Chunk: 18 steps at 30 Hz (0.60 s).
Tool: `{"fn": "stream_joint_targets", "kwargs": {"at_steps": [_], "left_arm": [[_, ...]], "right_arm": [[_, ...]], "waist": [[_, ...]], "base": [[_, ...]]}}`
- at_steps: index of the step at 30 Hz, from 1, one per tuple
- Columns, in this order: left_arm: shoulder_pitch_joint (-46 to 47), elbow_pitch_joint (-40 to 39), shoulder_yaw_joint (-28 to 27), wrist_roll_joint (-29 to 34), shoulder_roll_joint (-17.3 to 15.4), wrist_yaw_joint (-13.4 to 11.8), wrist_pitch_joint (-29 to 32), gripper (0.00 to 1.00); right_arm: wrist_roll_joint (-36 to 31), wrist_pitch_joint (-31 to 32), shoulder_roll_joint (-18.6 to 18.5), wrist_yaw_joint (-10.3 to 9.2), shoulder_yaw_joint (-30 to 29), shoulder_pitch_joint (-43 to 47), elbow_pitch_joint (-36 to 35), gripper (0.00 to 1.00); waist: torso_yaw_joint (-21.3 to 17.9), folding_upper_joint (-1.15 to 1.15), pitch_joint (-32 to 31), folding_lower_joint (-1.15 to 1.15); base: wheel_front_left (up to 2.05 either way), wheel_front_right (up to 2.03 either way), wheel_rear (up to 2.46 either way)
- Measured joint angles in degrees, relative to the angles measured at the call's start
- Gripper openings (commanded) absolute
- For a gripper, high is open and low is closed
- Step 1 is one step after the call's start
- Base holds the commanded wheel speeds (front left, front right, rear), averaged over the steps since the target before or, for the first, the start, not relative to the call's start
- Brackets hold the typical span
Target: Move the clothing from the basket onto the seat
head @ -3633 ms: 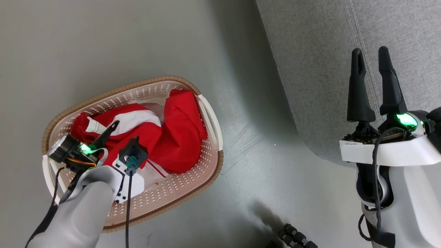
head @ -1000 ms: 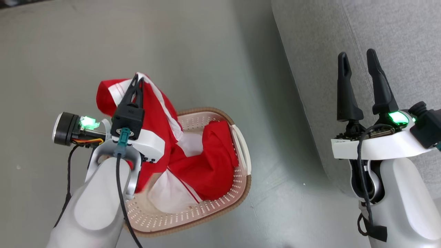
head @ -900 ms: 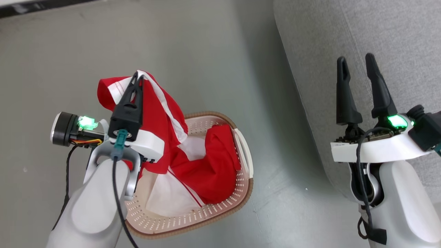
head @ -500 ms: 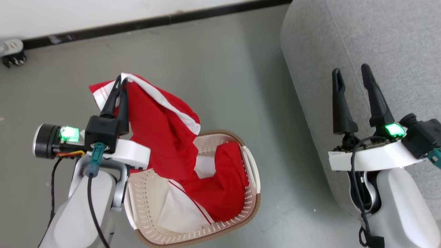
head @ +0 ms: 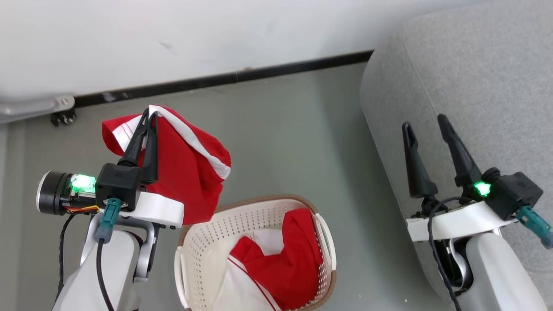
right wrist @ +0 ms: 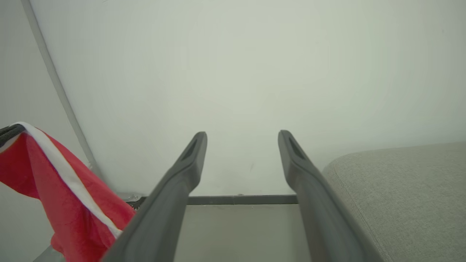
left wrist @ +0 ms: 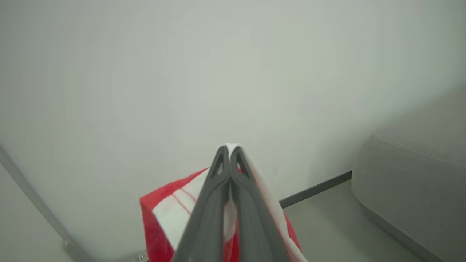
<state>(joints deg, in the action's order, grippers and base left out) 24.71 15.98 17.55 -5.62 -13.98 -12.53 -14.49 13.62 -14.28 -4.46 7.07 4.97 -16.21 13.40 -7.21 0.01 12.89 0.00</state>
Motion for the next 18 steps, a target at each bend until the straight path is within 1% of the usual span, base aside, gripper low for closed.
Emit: {"fn": "stream_joint_targets", "kwargs": {"at_steps": [3, 6, 12, 18], "left_arm": [[-0.1, -1.1, 0.1, -0.2, -0.2, 0.6, 0.0, 0.0], [-0.3, -2.1, 0.7, -0.2, -1.0, 2.0, -0.1, 0.0], [-0.3, -3.8, 2.0, 0.4, -1.6, 3.0, -0.2, 0.0], [-0.3, -5.3, 3.7, 0.7, -1.7, 5.1, -0.2, 0.0]], "right_arm": [[-0.5, 0.0, -1.0, 0.0, 1.1, 0.9, 0.3, 1.0], [-1.2, 0.0, -2.2, 0.0, 2.8, 2.2, 1.1, 1.0], [-1.9, 0.0, -3.8, 0.0, 5.5, 3.4, 2.3, 1.0], [-3.3, 0.5, -6.0, 0.0, 10.7, 3.6, 2.7, 1.0]], "waist": [[0.4, 0.0, -1.8, 0.0], [0.8, 0.0, -4.1, 0.0], [1.1, 0.0, -6.7, 0.0], [1.4, 0.0, -9.4, 0.0]], "base": [[0.0, 0.0, 0.0], [0.0, 0.0, 0.0], [0.0, 0.0, 0.0], [0.0, 0.0, 0.0]]}}
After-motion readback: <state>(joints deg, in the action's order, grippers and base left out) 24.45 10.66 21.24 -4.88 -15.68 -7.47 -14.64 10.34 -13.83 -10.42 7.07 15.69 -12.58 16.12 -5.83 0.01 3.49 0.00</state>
